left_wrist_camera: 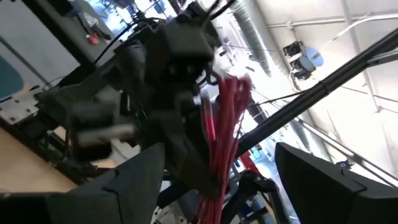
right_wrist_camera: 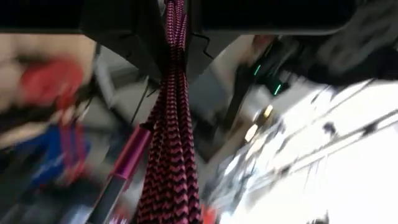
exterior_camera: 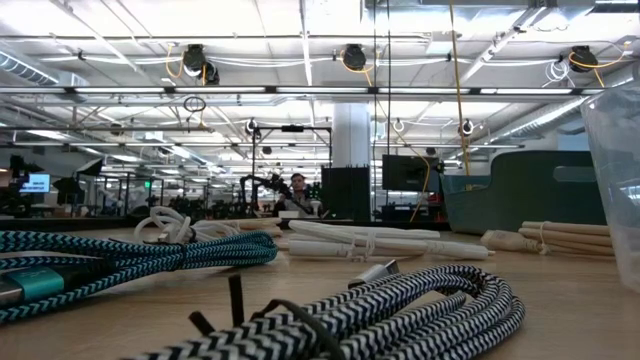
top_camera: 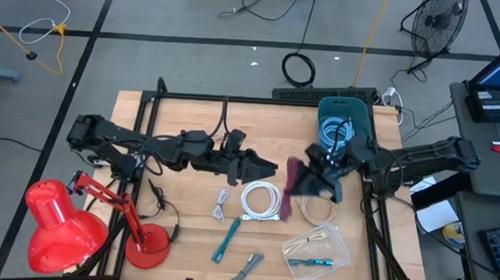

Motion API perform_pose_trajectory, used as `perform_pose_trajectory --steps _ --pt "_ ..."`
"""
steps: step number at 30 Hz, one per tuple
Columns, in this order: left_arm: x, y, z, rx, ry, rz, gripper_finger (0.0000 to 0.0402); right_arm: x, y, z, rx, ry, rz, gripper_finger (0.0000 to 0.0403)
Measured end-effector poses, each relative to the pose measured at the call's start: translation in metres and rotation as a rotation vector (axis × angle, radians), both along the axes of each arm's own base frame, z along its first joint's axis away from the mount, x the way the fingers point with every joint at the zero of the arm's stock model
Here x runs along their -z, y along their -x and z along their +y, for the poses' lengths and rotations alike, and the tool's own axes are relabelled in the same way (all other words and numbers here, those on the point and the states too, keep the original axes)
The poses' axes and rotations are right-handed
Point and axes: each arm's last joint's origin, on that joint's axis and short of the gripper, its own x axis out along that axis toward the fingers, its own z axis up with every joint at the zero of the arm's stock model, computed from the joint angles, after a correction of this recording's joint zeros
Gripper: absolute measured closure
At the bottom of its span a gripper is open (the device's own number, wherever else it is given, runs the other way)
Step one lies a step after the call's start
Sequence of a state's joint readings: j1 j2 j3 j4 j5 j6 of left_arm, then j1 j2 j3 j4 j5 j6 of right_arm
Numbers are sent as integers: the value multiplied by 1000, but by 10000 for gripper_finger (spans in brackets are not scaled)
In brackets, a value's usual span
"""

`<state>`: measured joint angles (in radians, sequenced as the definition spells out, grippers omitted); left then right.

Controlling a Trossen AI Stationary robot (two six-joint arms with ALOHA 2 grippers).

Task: Pick & Place USB Port
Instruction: Put the red charger cable into the transparent bin

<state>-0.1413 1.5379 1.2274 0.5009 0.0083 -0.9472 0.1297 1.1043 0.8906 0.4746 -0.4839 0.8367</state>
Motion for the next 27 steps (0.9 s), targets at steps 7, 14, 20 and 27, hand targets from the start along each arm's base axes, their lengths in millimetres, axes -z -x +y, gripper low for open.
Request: perform_pose_trajectory --steps 7,14,20,27 --pt "7 -1 0 6 13 76 103 9 34 29 -190 119 173 376" --pt "12 -1 -1 22 7 128 103 27 59 47 -90 239 394 376" --pt "18 -1 -3 81 -1 189 103 42 58 82 -129 331 505 376" --pt "23 1 -12 165 2 246 103 52 42 114 -88 652 753 376"
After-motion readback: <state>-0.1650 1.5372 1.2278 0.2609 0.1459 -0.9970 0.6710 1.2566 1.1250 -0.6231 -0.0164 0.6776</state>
